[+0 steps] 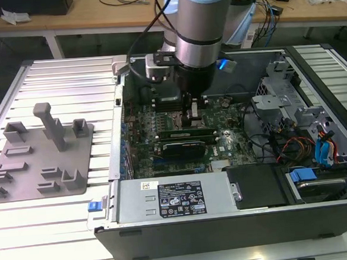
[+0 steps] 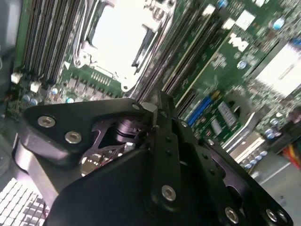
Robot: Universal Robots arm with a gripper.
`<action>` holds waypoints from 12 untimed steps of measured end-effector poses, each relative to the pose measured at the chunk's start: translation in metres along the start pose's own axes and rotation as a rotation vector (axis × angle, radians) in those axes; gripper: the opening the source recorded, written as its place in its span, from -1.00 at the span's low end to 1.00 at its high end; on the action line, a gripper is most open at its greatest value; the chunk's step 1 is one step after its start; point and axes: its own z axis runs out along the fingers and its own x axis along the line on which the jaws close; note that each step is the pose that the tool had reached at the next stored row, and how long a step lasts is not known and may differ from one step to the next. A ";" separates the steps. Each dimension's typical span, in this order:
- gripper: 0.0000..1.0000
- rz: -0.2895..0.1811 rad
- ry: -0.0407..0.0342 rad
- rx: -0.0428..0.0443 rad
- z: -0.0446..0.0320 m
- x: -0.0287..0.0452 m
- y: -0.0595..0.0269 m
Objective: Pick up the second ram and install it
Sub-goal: 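Press down the second ram until it locks into place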
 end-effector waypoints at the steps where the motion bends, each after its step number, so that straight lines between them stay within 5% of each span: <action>1: -0.84 0.000 0.0000 0.0001 0.0004 0.0001 0.0056; 12: -0.84 0.000 0.0007 0.0003 0.0098 0.0004 0.0132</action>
